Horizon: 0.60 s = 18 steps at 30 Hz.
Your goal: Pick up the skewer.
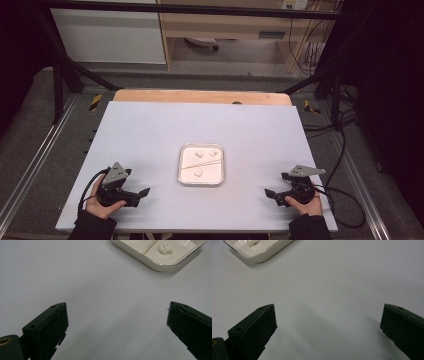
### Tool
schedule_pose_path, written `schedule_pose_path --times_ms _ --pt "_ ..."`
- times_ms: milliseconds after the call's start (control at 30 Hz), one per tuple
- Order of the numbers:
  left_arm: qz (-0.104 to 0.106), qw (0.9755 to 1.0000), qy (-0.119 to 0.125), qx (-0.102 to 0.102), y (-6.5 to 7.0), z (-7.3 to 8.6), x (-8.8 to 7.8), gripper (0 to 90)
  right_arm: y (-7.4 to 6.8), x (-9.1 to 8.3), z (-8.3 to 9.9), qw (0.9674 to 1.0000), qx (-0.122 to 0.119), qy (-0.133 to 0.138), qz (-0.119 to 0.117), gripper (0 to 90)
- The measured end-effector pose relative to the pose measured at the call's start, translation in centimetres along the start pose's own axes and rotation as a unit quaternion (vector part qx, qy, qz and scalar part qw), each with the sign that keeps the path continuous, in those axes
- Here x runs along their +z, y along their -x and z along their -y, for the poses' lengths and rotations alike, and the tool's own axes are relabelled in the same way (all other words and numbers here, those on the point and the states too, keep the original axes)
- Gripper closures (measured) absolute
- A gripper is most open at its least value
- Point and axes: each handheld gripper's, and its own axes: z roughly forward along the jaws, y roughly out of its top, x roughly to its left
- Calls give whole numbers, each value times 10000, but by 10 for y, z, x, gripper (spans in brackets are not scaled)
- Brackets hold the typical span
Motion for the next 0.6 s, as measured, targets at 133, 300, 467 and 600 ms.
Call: schedule_pose_path --times_ms 133,300,467,600 --pt "6 10000 9 35 3 -6 1 44 0 0 0 10000 3 -17 -7 11" --pt "-16 10000 12 -24 6 -12 3 97 -1 1 0 10000 23 -21 0 11" --pt "17 10000 46 -79 9 -23 4 196 -1 0 0 10000 25 -23 3 11" --pt "40 10000 7 -39 12 -30 7 264 -1 1 0 10000 22 -23 4 11"
